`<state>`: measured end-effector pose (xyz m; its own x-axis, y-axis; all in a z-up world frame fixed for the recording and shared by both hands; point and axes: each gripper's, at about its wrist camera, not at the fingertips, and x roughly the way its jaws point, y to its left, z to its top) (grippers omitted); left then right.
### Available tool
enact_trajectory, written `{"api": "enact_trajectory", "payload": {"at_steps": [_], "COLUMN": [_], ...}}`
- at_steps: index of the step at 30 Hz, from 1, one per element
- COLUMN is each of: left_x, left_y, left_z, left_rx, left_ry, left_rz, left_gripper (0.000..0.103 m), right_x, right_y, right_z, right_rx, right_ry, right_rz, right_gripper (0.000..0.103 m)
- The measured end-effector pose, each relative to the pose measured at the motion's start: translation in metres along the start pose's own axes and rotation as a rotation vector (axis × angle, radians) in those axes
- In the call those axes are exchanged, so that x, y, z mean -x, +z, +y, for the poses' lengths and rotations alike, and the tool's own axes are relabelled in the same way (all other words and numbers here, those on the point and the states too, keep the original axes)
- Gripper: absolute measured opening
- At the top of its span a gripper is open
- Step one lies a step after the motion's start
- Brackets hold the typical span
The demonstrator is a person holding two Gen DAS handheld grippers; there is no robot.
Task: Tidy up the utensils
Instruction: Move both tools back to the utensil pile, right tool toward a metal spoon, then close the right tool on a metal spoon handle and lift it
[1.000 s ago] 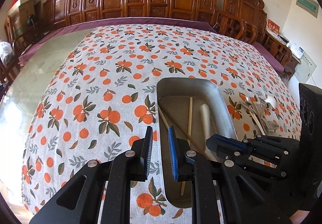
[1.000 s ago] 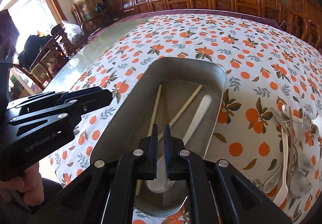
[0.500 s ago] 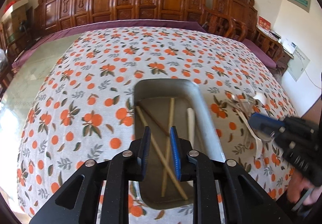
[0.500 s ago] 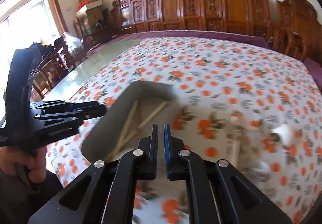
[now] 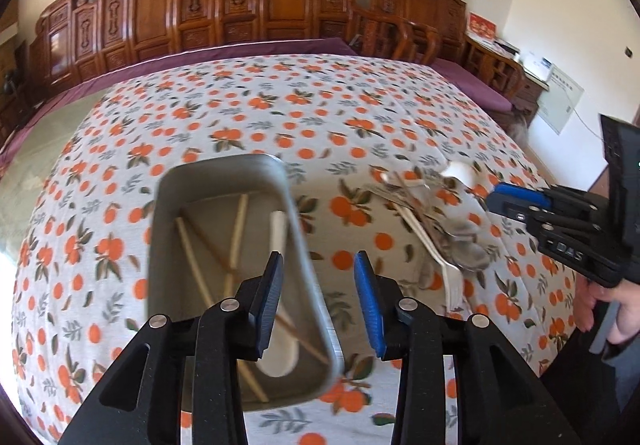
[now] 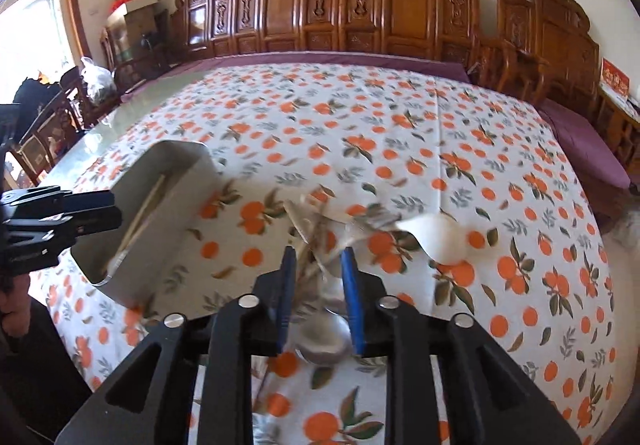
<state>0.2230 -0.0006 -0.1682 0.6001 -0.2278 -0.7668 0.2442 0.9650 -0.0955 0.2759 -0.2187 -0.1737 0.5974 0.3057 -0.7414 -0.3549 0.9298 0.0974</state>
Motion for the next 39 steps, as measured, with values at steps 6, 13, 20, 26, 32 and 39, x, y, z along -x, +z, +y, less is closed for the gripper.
{"api": "enact_trajectory", "payload": {"at_steps": [6,13,20,26,32,39], "left_x": [-0.007,-0.016,-0.025,-0.029,-0.032,-0.036], "left_y": [-0.005,-0.009,-0.012,-0.015,-0.018,-0.021], "left_z": [-0.025,-0.04,-0.046,-0.053,-0.061,-0.072], "left_rx": [-0.045,-0.067,-0.063,-0.075,-0.088,-0.109], "left_ry": [-0.014,-0.025,-0.027,-0.02,-0.016,-0.02], "left_rz": [0.013,0.027,0.047,0.055,0.06,0.065], "left_gripper": [0.035,0.035,0.035,0.035,0.035,0.035], "right_x": [-0.026,-0.05,-0.065,-0.065,-0.057,-0.034], "right_y": [-0.012,-0.018,-0.024,-0.027,-0.03,-0.029], "right_z": [-0.014,-0.031,-0.038,-0.045,-0.046,-0.044], "right_rx": [-0.018,-0.133,-0.231,-0.298,-0.332,-0.306], "right_ry": [-0.004,0.042,0.098,0.165,0.196,0.165], "right_rz": [0.048,0.097,0.157,0.167,0.159,0.106], "right_gripper": [0.037,0.037,0.037,0.014,0.003,0.003]}}
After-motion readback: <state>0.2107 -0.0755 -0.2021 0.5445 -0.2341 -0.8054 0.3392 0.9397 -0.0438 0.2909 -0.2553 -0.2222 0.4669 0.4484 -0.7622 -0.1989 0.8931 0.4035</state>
